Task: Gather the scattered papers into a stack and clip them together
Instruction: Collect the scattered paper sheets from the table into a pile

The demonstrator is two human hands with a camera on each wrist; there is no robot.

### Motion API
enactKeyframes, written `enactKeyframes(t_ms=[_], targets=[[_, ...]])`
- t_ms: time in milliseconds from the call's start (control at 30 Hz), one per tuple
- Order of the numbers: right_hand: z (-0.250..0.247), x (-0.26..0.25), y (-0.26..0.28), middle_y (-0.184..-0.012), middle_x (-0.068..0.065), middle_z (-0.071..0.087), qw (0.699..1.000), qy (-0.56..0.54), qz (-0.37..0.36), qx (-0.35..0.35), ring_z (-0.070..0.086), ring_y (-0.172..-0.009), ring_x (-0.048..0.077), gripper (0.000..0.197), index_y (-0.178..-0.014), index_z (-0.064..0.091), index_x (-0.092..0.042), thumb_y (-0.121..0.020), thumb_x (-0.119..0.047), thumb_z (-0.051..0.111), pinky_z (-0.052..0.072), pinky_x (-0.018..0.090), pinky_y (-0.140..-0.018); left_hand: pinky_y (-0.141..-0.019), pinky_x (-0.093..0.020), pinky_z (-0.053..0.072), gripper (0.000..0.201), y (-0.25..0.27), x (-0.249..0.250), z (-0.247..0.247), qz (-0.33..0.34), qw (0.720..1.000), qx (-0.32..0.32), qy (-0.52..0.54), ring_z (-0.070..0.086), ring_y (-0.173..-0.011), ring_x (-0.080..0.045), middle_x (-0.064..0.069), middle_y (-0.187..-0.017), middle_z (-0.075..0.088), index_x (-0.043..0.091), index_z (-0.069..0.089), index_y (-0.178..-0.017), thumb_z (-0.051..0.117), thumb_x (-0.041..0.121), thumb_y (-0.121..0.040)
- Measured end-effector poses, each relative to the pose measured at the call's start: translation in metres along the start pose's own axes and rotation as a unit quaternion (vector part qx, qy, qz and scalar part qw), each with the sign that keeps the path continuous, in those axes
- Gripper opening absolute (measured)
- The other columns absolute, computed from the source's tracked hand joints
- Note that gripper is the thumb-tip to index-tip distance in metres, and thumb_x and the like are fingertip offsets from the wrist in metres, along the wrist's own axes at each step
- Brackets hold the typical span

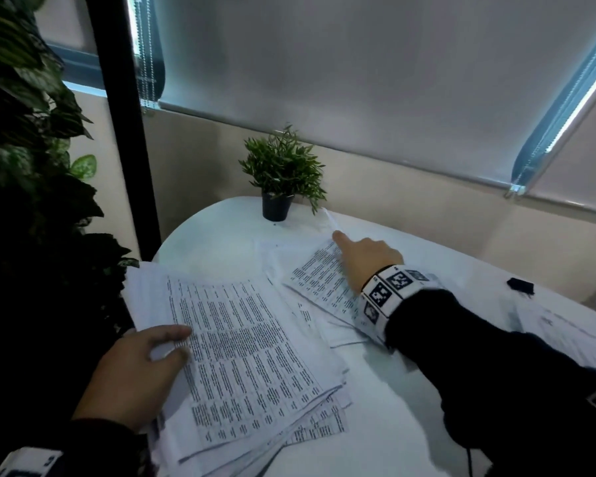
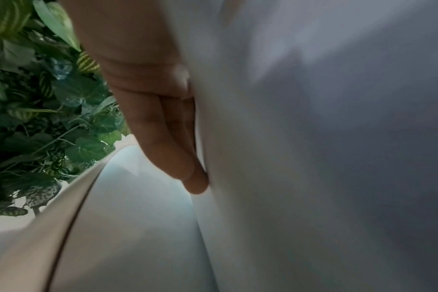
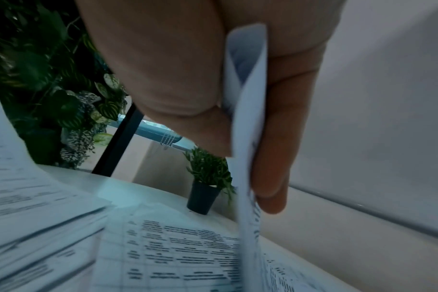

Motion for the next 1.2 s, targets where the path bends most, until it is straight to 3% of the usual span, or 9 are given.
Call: enactKeyframes(t_ms=[267,400,467,533,600,800,967,1100,1200], targets=[[-0.032,-0.039,0.058,-0.079,0.001,0.049,0.994,-0.024,-0.091,0.058,0.053,-0.066,0.022,0.077,-0.145,0.008,-0.025,-0.085,0.000,0.050,0.045,0.035,-0.056,-0.106,-0.042,0.037,0.007,-0.009,0.002,0.012,-0.048,0.996,0.020,0.067,0.055,-0.115,-0.029,-0.015,-0.121,0.064,0.022,0.072,-0.084,0.067,0.020,-0.088],[-0.006,-0.117,0.107,-0.102,0.016,0.055,0.961,-0.113,-0.252,0.002,0.060,-0.082,0.036,0.064,-0.141,0.018,-0.018,-0.088,-0.006,0.052,0.029,0.030,-0.048,-0.102,-0.023,0.033,0.042,-0.025,0.010,0.014,-0.006,0.993,-0.026,0.113,0.042,-0.114,-0.022,-0.031,-0.140,0.041,-0.013,0.047,-0.131,0.042,0.015,-0.100],[0.012,-0.141,0.118,-0.111,0.021,0.053,0.942,-0.178,-0.277,-0.062,0.059,-0.091,0.040,0.051,-0.140,0.022,-0.014,-0.094,-0.014,0.045,0.026,0.030,-0.047,-0.090,-0.031,0.042,0.041,-0.022,0.006,0.017,-0.080,0.980,-0.028,0.180,0.053,-0.086,-0.027,-0.028,-0.106,0.061,-0.016,0.060,-0.100,0.056,0.024,-0.089],[0.023,-0.145,0.118,-0.127,0.024,0.049,0.918,-0.199,-0.314,-0.136,0.055,-0.109,0.040,0.052,-0.143,0.022,-0.005,-0.097,-0.017,0.044,0.043,0.047,-0.065,-0.085,-0.044,0.049,0.017,-0.011,-0.006,0.013,-0.102,0.981,-0.009,0.163,0.059,-0.070,-0.026,-0.017,-0.079,0.066,0.005,0.064,-0.079,0.070,0.021,-0.082],[0.026,-0.126,0.111,-0.145,0.020,0.038,0.884,-0.255,-0.345,-0.183,0.040,-0.132,0.031,0.062,-0.146,0.018,-0.003,-0.097,-0.026,0.048,0.032,0.046,-0.107,-0.081,-0.042,0.049,0.013,-0.008,-0.010,0.008,-0.072,0.990,0.040,0.113,0.064,-0.075,-0.026,-0.016,-0.082,0.069,0.011,0.065,-0.075,0.068,0.000,-0.083],[0.029,-0.028,0.074,-0.159,-0.001,0.012,0.872,-0.462,-0.091,-0.133,0.022,-0.143,0.019,0.105,-0.149,-0.006,-0.030,-0.075,-0.063,0.061,0.024,0.040,-0.115,-0.071,-0.022,0.056,0.040,0.007,0.041,-0.011,0.130,0.973,0.076,0.172,0.067,-0.083,-0.017,0.006,-0.084,0.070,0.024,0.062,-0.103,0.061,-0.012,-0.083],[0.019,0.000,0.066,-0.128,0.003,0.054,0.671,-0.739,-0.063,0.002,0.060,-0.109,0.012,0.095,-0.135,0.023,-0.023,-0.062,-0.019,0.084,0.053,0.028,-0.090,-0.091,-0.021,0.051,0.056,0.026,0.077,-0.017,0.314,0.912,0.119,0.234,0.060,-0.108,-0.002,0.011,-0.118,0.060,0.026,0.039,-0.124,0.064,-0.002,-0.081],[0.018,0.009,0.082,-0.113,-0.010,0.062,0.645,-0.756,-0.067,0.092,0.065,-0.102,0.009,0.075,-0.120,0.036,-0.031,-0.060,-0.023,0.081,0.056,0.029,-0.082,-0.089,-0.005,0.045,0.066,0.028,0.080,-0.004,0.331,0.905,0.127,0.235,0.056,-0.106,0.015,0.033,-0.118,0.057,0.012,0.015,-0.131,0.053,-0.012,-0.083],[0.035,0.012,0.094,-0.109,-0.022,0.063,0.640,-0.759,-0.056,0.100,0.063,-0.103,0.002,0.076,-0.121,0.029,-0.034,-0.064,-0.011,0.075,0.055,0.026,-0.083,-0.085,-0.011,0.050,0.062,0.021,0.060,0.004,0.268,0.924,0.103,0.253,0.058,-0.108,0.007,0.018,-0.121,0.058,0.026,0.033,-0.129,0.061,0.004,-0.079]])
Point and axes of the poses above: each hand's wrist, its own y-axis away from the middle knuckle, its own z-axis out of the palm, x = y × z, the point moved 2 cm from there along -y, towards the middle knuckle
